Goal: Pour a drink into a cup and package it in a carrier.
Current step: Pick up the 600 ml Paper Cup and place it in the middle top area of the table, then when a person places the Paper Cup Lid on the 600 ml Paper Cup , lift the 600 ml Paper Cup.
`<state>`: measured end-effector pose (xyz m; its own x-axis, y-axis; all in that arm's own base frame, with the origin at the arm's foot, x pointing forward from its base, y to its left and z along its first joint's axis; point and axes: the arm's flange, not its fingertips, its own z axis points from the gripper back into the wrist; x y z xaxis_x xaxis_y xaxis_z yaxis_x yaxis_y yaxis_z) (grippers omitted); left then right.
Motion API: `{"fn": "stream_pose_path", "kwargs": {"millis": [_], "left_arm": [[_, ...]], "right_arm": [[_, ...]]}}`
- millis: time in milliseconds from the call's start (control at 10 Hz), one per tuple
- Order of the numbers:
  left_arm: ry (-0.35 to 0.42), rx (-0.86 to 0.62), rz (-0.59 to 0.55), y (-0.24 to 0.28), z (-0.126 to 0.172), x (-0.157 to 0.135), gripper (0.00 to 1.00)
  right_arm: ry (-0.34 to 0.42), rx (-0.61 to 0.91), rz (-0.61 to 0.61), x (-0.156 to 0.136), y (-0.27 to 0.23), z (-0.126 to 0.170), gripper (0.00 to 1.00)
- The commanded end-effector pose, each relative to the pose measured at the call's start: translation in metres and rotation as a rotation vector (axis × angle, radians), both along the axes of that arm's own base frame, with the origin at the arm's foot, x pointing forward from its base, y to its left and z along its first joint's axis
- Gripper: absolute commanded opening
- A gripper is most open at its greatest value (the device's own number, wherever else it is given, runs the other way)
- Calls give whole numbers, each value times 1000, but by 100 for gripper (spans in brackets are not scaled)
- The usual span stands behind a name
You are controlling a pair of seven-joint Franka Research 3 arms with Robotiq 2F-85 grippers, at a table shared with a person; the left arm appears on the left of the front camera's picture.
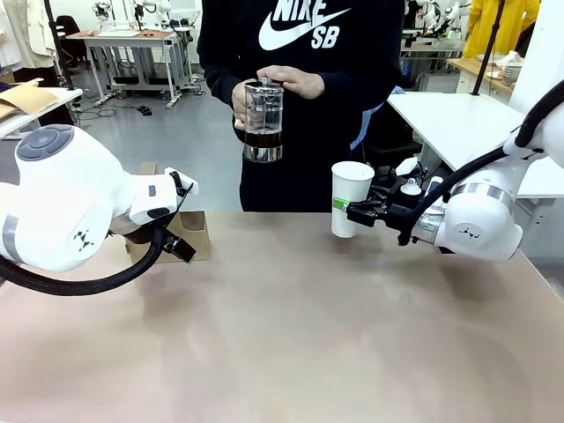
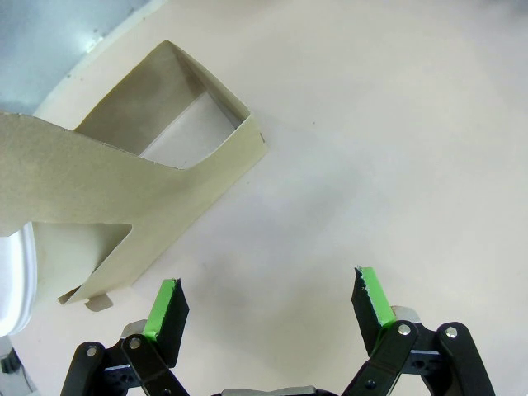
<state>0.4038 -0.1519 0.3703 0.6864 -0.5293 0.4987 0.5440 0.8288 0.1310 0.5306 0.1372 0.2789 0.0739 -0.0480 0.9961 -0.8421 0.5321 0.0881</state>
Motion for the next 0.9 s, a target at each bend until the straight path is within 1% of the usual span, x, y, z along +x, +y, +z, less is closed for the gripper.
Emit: {"fn": "stream_pose_path", "kwargs": {"millis": [0, 800], "left_arm": [[0, -1, 0, 0, 0, 0, 100], [0, -1, 0, 0, 0, 0, 100]], "right_arm": [[9, 18, -2, -2, 1, 4, 81], [9, 18, -2, -2, 1, 4, 81]]}}
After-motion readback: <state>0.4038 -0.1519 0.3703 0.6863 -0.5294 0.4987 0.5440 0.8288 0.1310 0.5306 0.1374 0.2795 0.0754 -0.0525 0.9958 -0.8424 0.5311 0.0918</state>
